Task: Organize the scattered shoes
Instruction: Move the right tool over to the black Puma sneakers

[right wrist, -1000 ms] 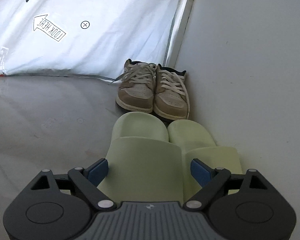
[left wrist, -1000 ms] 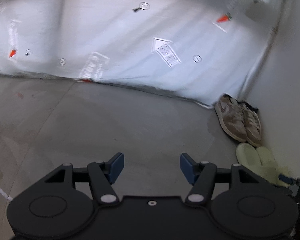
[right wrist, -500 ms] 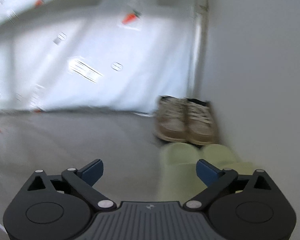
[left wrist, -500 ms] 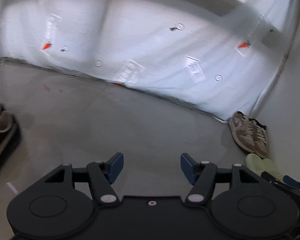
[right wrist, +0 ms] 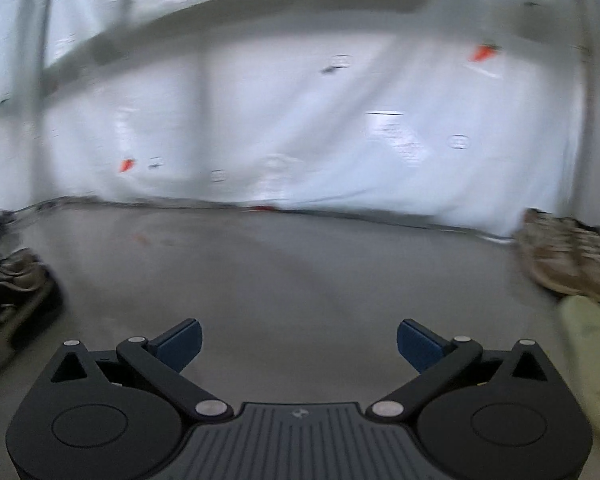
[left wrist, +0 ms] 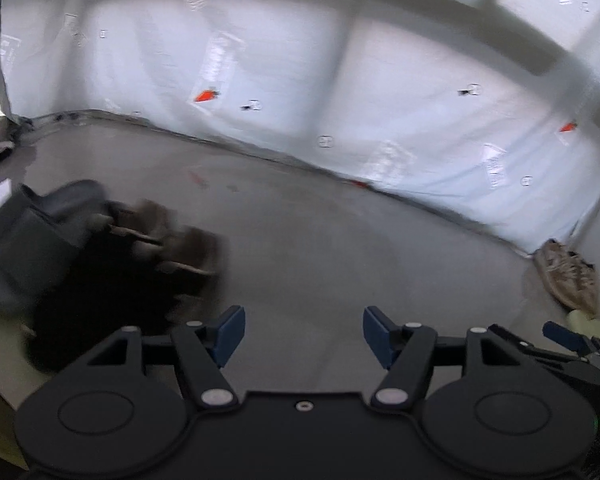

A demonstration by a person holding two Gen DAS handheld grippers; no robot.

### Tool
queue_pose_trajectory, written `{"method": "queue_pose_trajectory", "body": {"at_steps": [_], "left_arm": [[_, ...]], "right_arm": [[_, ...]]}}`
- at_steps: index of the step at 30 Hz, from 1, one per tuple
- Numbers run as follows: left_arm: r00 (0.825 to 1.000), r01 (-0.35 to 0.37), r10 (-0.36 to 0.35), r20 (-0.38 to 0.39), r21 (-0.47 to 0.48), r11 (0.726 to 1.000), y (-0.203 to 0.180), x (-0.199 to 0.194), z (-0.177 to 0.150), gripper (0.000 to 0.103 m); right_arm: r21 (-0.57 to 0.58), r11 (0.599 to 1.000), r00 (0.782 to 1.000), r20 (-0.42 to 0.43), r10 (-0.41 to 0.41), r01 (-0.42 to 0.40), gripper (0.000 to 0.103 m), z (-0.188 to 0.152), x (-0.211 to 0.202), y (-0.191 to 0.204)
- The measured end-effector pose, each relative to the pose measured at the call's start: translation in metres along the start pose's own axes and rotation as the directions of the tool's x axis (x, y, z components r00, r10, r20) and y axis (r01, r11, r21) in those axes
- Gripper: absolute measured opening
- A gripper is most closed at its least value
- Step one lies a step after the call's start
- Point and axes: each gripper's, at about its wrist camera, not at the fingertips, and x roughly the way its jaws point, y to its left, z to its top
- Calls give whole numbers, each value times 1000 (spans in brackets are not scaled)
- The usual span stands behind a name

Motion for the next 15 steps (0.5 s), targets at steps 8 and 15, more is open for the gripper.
{"method": "queue_pose_trajectory", "body": {"at_steps": [8, 15], "left_arm": [[996, -67, 62, 59, 84, 994, 135, -1, 48, 67], [1000, -8, 8, 0, 92, 996, 184, 2, 57, 67]], "right_arm": [[50, 998, 999, 7, 40, -41, 103, 13, 19, 157], [129, 988, 996, -20, 90, -87, 103, 25, 27, 266]]}}
